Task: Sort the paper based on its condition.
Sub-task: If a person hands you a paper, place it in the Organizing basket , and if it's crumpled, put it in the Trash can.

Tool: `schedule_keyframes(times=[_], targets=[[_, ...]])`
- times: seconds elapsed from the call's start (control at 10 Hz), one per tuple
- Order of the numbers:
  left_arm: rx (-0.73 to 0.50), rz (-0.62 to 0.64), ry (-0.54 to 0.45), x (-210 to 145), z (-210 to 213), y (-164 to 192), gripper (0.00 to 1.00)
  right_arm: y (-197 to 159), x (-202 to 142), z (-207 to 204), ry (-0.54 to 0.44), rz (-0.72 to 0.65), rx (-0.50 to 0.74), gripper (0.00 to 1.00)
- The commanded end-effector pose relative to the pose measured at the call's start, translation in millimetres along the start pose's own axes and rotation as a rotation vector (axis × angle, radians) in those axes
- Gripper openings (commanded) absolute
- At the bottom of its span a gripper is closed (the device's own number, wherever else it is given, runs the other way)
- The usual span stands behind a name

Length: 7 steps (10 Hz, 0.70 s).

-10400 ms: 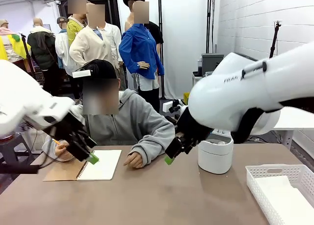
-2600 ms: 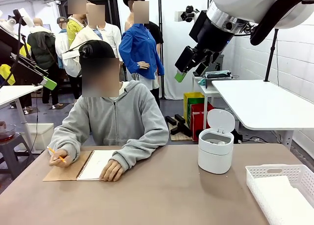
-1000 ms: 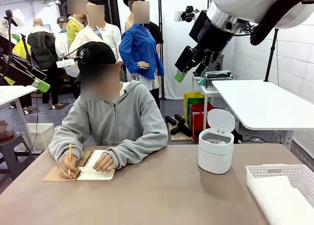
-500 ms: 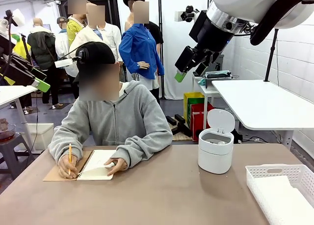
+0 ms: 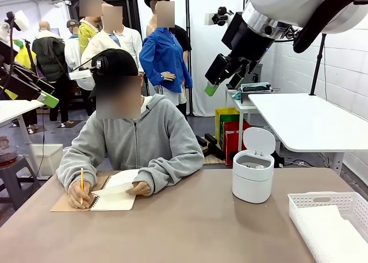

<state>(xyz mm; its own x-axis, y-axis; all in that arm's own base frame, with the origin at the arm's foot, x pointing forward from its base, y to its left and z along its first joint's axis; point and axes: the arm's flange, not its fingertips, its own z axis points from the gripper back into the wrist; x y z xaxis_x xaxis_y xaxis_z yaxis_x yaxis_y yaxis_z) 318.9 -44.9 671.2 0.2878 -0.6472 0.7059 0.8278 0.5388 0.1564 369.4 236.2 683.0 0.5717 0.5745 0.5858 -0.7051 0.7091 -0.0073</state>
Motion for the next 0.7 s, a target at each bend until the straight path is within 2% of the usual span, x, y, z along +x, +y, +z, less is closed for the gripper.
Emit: schedule_keyframes(times=[0.0,0.6], targets=[[-0.007,0.003,-0.003,-1.7,-0.1,0.2,1.0,0.1,0.6,0.0,0.002,-0.006,-0.007,1.0],[-0.007,0.003,-0.003,-1.7,-0.1,0.2,1.0,0.1,0.6,0.0,0.002,-0.006,-0.007,1.0]])
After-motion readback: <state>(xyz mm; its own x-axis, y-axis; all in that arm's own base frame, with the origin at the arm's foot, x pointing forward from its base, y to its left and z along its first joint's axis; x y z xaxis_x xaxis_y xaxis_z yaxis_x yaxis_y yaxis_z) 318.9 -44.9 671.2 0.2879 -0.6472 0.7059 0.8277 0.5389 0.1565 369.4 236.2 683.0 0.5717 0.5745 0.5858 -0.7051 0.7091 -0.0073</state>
